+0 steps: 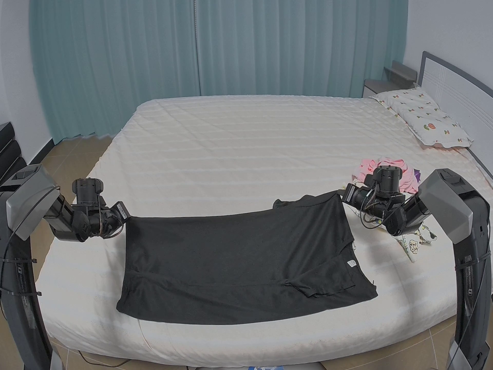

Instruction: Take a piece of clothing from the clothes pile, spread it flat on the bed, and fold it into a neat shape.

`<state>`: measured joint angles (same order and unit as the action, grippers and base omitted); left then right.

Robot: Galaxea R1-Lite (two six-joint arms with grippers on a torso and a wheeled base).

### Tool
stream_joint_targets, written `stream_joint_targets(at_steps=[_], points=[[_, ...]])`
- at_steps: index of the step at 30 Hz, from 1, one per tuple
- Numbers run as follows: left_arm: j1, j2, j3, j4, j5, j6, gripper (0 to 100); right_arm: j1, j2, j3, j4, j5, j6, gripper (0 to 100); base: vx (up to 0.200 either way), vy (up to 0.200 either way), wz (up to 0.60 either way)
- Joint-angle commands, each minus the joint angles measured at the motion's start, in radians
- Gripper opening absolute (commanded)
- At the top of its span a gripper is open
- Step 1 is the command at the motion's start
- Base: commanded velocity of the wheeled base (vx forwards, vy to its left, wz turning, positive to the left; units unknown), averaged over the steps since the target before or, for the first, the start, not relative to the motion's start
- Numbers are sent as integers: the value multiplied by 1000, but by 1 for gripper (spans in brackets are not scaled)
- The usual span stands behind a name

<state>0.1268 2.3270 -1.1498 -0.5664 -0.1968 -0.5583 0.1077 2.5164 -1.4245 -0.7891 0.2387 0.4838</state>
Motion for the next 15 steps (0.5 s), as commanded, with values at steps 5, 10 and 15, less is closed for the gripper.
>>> stream_joint_targets(at_steps=[5,10,15], points=[[10,-75,32,6,4,31,0,7,-18,12,-2,-2,-11,0,0,0,0],[10,-77,41,8,4,49,0,10,-27,15,-1,-2,-11,0,0,0,0],[17,-92,104,8,4,113,0,9,-83,107,-1,8,-16,0,0,0,0]])
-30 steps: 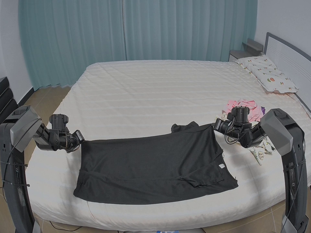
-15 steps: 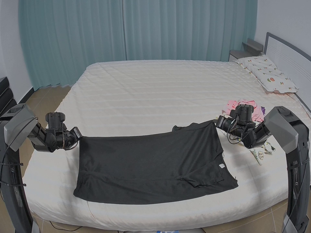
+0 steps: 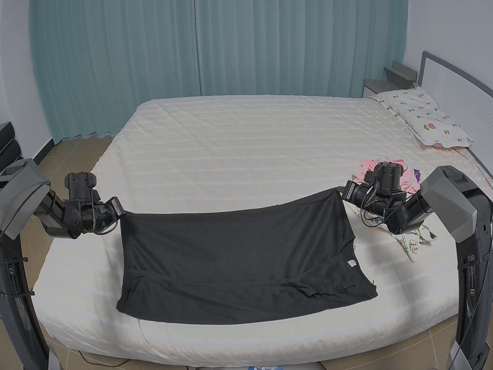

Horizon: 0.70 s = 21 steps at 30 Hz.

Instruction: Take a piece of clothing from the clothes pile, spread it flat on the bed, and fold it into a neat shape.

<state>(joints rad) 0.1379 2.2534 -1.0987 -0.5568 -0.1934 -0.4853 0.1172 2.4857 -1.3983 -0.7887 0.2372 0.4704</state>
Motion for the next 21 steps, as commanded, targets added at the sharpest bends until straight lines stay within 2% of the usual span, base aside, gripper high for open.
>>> stream_joint_targets(at_steps=[1,7,11,21], points=[[9,-23,63,-3,2,51,0,-2,-61,97,-3,17,-3,0,0,0,0],[16,-66,128,-8,0,76,0,-5,-125,197,-3,50,-7,0,0,0,0],[19,-89,180,-9,-3,79,0,-11,-162,294,-3,76,-47,0,0,0,0],[22,-109,335,-12,-9,163,0,-11,-185,432,14,97,-87,0,0,0,0]])
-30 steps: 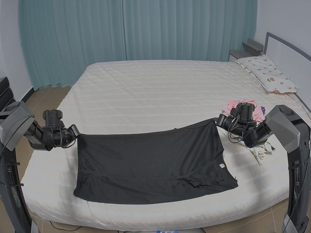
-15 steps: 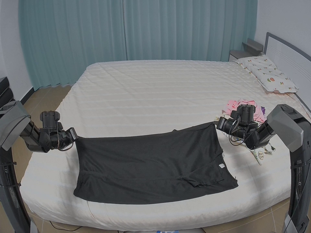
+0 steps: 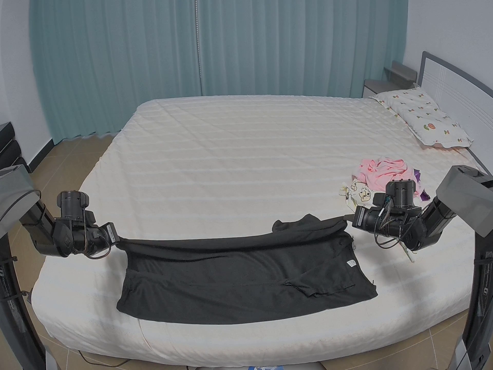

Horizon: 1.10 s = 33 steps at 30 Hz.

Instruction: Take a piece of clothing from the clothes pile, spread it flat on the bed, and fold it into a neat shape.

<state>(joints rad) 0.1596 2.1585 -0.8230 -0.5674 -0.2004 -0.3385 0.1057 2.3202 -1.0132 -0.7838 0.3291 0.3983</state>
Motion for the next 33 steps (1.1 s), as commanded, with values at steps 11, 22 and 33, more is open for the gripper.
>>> stream_joint_targets(at_steps=[11,22,33], points=[[-6,1,145,-2,-11,72,0,6,13,100,29,5,-26,0,0,0,0],[-22,49,150,-2,-16,73,100,12,71,113,20,4,-42,0,0,0,0],[-25,43,154,1,-16,59,100,12,13,93,14,7,-10,100,0,0,0]])
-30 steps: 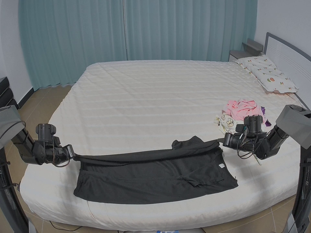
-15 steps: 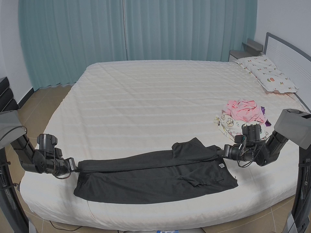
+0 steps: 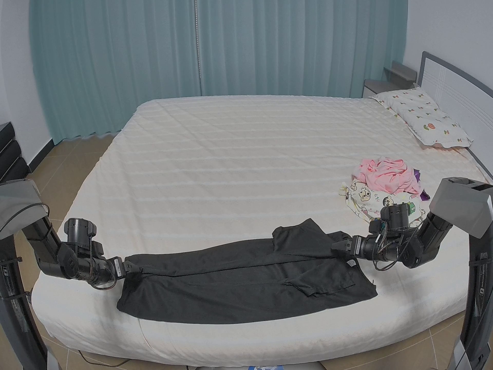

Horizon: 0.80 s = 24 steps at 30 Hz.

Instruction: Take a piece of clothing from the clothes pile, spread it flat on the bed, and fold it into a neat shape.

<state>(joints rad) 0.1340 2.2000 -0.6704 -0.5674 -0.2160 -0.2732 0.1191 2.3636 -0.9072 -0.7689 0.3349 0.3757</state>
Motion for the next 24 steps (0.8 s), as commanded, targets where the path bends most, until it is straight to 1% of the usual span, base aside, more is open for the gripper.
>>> stream_joint_targets(at_steps=[1,4,7,9,10,11,12,16,19,21,24], points=[[7,-6,9,0,-2,-11,100,1,-49,-32,-1,1,40,100,0,0,0],[21,-19,14,0,-2,-31,100,11,-53,-53,2,1,69,100,0,0,0],[44,-54,5,0,-20,-127,100,45,-27,-87,5,-2,89,100,0,0,0],[59,-85,-5,0,-63,-199,100,66,-3,-111,7,-10,106,100,0,0,0],[64,-98,-12,6,-80,-225,100,77,13,-125,10,-13,117,100,0,0,0],[64,-100,-14,6,-83,-230,100,77,14,-128,11,-13,117,100,0,0,0],[64,-114,-23,9,-88,-259,100,85,42,-156,16,-14,121,100,0,0,0],[64,-115,-29,9,-88,-274,100,86,75,-186,22,-16,121,100,0,0,0],[62,-103,-55,1,-88,-350,100,86,115,-220,53,-20,121,100,0,0,0],[62,-82,-70,1,-88,-374,100,85,126,-237,56,-34,121,100,0,0,0],[62,-48,-74,0,-88,-373,100,79,135,-246,57,-51,120,100,0,0,0]])
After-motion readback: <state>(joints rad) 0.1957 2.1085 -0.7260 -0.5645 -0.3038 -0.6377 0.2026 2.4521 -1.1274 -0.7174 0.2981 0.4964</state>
